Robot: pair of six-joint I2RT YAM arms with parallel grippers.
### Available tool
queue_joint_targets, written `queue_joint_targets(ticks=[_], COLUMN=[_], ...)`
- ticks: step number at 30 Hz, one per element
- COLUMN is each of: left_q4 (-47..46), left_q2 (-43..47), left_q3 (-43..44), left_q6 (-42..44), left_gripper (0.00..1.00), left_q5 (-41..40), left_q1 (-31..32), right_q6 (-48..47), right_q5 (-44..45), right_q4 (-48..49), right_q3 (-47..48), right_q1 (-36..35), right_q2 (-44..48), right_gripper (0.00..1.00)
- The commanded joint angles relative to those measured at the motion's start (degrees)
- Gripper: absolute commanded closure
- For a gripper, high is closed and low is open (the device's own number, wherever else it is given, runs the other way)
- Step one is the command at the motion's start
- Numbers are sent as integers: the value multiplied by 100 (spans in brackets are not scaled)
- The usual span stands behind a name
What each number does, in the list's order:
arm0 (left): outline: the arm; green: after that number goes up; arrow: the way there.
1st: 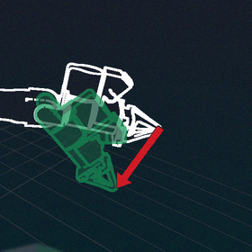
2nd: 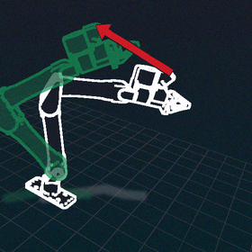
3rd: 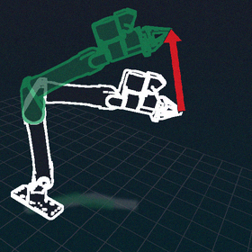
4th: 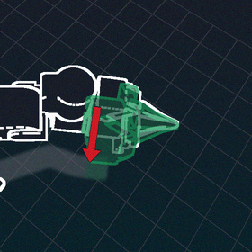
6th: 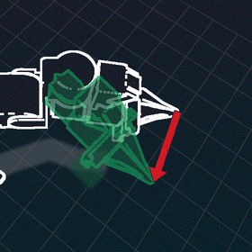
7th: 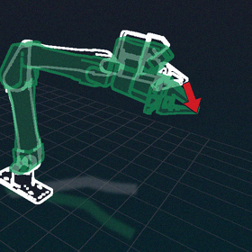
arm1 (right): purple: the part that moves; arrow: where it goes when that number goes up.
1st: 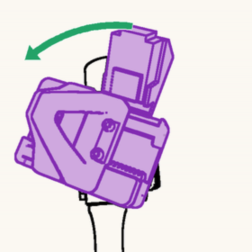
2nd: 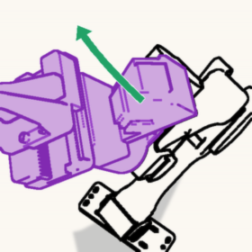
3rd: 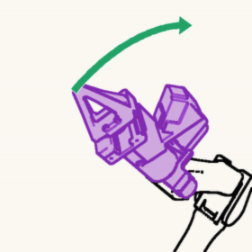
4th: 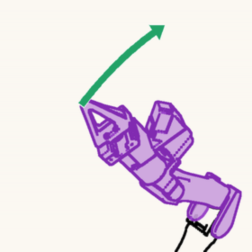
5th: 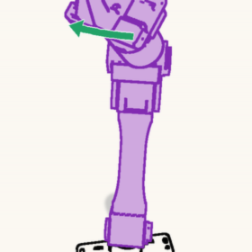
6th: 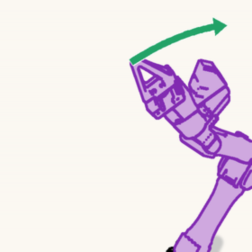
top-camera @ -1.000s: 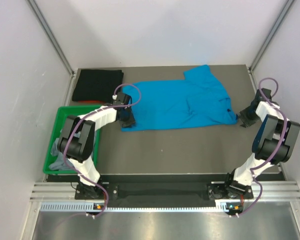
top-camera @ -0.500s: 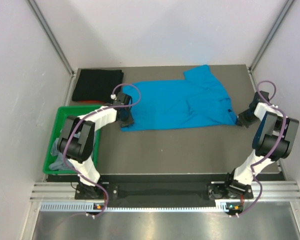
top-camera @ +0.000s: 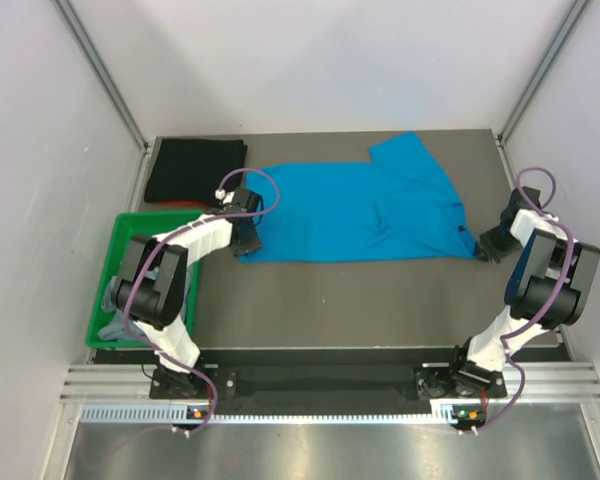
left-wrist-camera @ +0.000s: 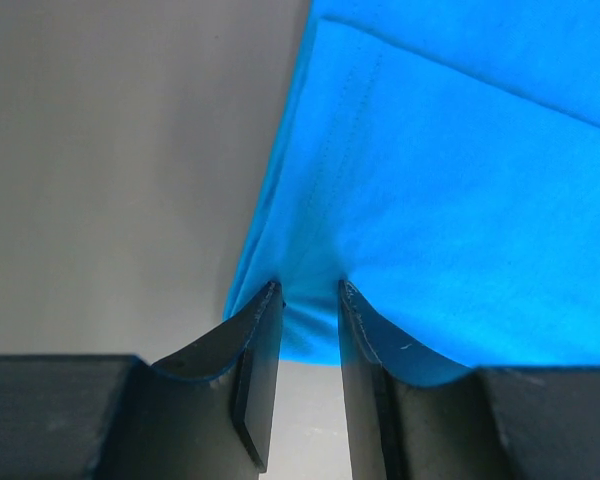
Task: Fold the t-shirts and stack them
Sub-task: Fold the tshirt
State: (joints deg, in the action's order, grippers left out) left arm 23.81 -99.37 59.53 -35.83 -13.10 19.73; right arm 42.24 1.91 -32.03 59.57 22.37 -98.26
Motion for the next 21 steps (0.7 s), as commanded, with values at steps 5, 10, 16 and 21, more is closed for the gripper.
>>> queue_joint_targets(ticks=[5, 10, 16, 21], left_q4=[818, 713, 230, 273], left_q2=[444, 551, 332, -195], left_q3=[321, 586, 332, 463], left_q6=[164, 191, 103, 121], left_gripper=[64, 63, 63, 64], left_q5=[219, 1227, 2285, 2383], left_q1=[-74, -74, -74, -109], right_q6=[-881, -1946, -3282, -3643], right_q5=[153, -542, -2216, -2592], right_q4=[-427, -84, -128, -93], right_q3=[380, 511, 1003, 1118], right_q1=[92, -57, -172, -224], right_q2=[456, 624, 274, -105], right_gripper=[71, 68, 61, 59])
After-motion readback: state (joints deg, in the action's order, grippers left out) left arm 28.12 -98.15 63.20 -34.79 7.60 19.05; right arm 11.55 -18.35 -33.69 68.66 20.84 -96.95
